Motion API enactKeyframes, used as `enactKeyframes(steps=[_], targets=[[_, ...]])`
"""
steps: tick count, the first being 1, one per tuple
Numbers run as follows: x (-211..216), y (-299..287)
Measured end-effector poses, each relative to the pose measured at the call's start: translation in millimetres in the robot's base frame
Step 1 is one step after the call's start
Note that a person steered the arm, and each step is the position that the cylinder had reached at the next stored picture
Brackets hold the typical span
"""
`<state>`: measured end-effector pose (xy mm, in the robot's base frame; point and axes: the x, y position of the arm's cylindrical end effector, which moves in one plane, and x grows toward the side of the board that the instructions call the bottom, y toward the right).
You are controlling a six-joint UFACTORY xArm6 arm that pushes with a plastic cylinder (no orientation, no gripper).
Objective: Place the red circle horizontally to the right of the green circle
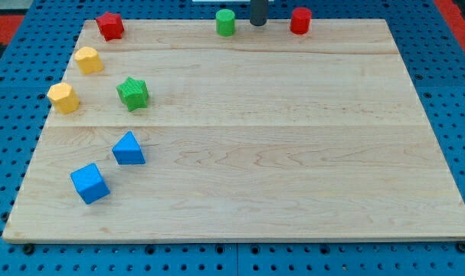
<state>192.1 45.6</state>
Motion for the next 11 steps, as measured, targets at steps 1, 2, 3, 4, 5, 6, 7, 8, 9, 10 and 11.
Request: enactKeyframes(steps=[1, 2, 3, 4, 5, 6, 7, 8, 9, 10, 11], targets=[[0.0, 0.0], [1.4, 28.2], [0.1, 96.7], [-0.7, 94.7], [-0.5, 91.9], [42.1, 90.5], [98.2, 90.2], [108.4, 90.2], [111.1, 89.4], [111.8, 89.4], [111.8, 89.4]])
